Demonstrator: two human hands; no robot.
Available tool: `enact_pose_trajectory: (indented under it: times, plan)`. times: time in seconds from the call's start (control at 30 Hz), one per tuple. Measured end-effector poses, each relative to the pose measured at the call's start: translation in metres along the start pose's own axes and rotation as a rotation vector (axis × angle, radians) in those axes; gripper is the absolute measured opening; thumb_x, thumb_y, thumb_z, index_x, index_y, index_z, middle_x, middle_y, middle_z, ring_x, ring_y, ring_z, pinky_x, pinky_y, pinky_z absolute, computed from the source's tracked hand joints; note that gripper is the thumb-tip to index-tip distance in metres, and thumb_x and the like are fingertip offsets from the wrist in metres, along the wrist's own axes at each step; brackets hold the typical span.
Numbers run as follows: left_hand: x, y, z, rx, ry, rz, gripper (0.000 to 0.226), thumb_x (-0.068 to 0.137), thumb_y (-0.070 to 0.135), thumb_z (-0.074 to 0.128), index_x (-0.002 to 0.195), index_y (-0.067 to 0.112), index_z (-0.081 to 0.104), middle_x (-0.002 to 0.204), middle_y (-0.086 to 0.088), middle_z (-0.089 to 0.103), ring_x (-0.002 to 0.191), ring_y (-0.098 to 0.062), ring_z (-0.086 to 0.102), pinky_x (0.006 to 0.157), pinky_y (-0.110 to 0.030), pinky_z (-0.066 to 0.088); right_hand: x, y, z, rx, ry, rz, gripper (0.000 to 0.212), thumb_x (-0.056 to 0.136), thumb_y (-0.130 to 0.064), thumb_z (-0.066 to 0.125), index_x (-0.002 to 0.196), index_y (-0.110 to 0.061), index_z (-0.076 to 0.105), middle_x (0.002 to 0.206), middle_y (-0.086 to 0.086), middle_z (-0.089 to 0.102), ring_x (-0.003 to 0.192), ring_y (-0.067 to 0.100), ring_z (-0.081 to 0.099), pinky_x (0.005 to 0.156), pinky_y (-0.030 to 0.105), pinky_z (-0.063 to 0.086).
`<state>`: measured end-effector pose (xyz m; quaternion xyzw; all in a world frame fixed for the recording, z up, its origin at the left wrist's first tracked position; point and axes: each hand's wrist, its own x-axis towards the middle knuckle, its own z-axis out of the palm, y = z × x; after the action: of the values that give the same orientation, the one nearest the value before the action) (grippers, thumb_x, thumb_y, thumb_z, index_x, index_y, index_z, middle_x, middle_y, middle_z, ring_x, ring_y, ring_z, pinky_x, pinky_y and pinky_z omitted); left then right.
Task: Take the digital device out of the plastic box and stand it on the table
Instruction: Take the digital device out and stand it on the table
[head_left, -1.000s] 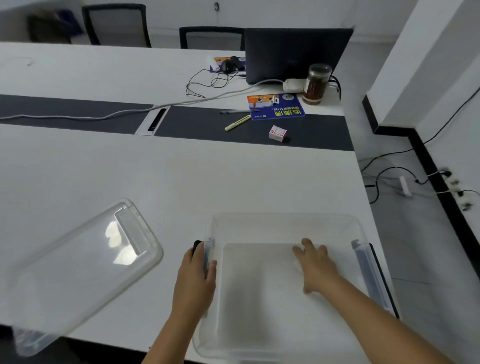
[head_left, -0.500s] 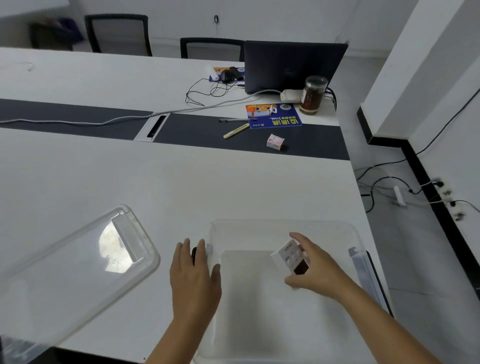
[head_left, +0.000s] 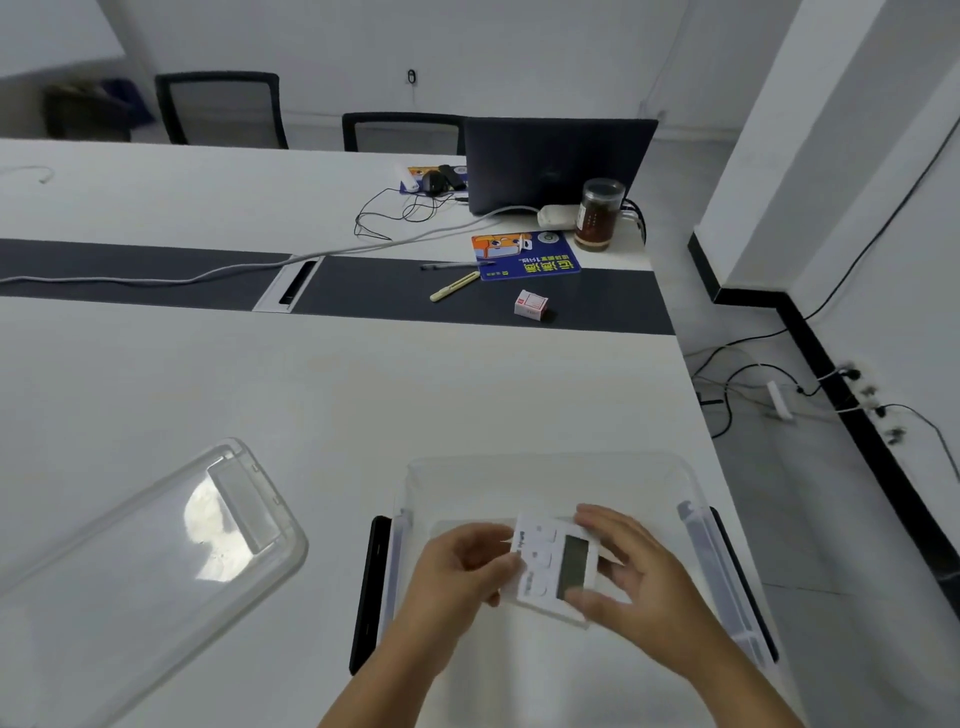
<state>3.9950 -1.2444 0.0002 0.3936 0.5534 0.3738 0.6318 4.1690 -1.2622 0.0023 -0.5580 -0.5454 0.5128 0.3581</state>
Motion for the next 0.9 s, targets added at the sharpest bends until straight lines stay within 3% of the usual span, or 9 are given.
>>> enact_pose_trajectory:
  times: [0.07, 0.17, 0.3, 0.4, 0.5, 0.67, 0.8, 0.9]
  plan:
    - [-0.001, 0.002, 0.0, 0.02, 0.016, 0.0, 0.024, 0.078, -0.008, 0.057, 0.076, 0.014, 0.068, 0.059, 0.009, 0.073, 0.046, -0.001, 0.054, 0.042, -0.013, 0.037, 0.003, 0.006, 0.003, 0.173, 0.06, 0.079, 0.035, 0.077, 0.006, 0.062, 0.088, -0.027, 0.058, 0.097, -0.006, 0.064, 0.085, -0.004, 0.065, 0.063, 0.01, 0.052]
    - [0.0, 0.002, 0.0, 0.034, 0.068, -0.007, 0.026, 0.079, -0.002, 0.058, 0.07, 0.019, 0.069, 0.061, 0.011, 0.072, 0.049, 0.001, 0.055, 0.046, -0.013, 0.038, 0.005, 0.009, 0.008, 0.219, 0.097, 0.11, 0.033, 0.078, 0.013, 0.056, 0.085, -0.019, 0.059, 0.084, 0.004, 0.067, 0.065, 0.001, 0.067, 0.055, 0.018, 0.055]
    - [-0.001, 0.0, -0.003, 0.007, 0.05, -0.102, 0.02, 0.086, 0.009, 0.052, 0.078, 0.021, 0.066, 0.074, 0.002, 0.069, 0.065, -0.011, 0.06, 0.057, -0.021, 0.045, 0.006, 0.015, 0.014, 0.279, 0.242, 0.063, 0.034, 0.076, 0.013, 0.059, 0.082, -0.02, 0.057, 0.082, 0.006, 0.066, 0.071, 0.011, 0.065, 0.063, 0.024, 0.054]
    - [-0.003, 0.0, -0.006, -0.12, -0.08, -0.238, 0.019, 0.091, 0.015, 0.043, 0.093, 0.019, 0.062, 0.075, -0.007, 0.064, 0.058, -0.015, 0.063, 0.051, -0.022, 0.051, 0.007, 0.019, 0.015, 0.266, 0.304, 0.007, 0.035, 0.073, 0.018, 0.058, 0.079, -0.016, 0.053, 0.089, 0.006, 0.064, 0.087, 0.017, 0.063, 0.068, 0.021, 0.056]
    - [-0.002, -0.004, -0.005, -0.247, -0.107, -0.292, 0.018, 0.091, 0.015, 0.043, 0.1, 0.009, 0.059, 0.074, -0.01, 0.066, 0.057, -0.014, 0.066, 0.051, -0.022, 0.054, 0.006, 0.022, 0.018, 0.297, 0.285, -0.04, 0.038, 0.072, 0.025, 0.052, 0.076, -0.013, 0.052, 0.078, 0.005, 0.069, 0.08, 0.01, 0.067, 0.064, 0.013, 0.055]
    - [0.002, -0.008, -0.002, -0.393, -0.093, -0.278, 0.017, 0.089, 0.01, 0.046, 0.091, -0.001, 0.059, 0.057, -0.01, 0.059, 0.053, -0.012, 0.066, 0.052, -0.02, 0.057, 0.007, 0.026, 0.019, 0.177, 0.273, -0.096, 0.036, 0.074, 0.017, 0.058, 0.08, -0.018, 0.056, 0.078, -0.01, 0.072, 0.08, -0.005, 0.064, 0.068, 0.006, 0.05]
    - [0.007, -0.006, -0.001, -0.396, 0.008, -0.175, 0.009, 0.082, 0.009, 0.056, 0.089, 0.005, 0.06, 0.072, -0.004, 0.063, 0.056, -0.009, 0.064, 0.056, -0.017, 0.056, 0.008, 0.027, 0.021, -0.147, 0.297, -0.18, 0.029, 0.074, 0.005, 0.067, 0.095, -0.014, 0.067, 0.082, -0.033, 0.062, 0.08, -0.022, 0.056, 0.065, -0.004, 0.043]
    - [0.008, -0.005, -0.002, -0.46, -0.017, -0.167, 0.014, 0.079, 0.02, 0.055, 0.086, 0.01, 0.062, 0.074, -0.001, 0.059, 0.071, -0.011, 0.058, 0.063, -0.023, 0.055, 0.006, 0.021, 0.025, -0.136, 0.288, -0.219, 0.032, 0.069, -0.01, 0.064, 0.086, -0.037, 0.067, 0.08, -0.047, 0.061, 0.083, -0.019, 0.058, 0.066, -0.003, 0.044]
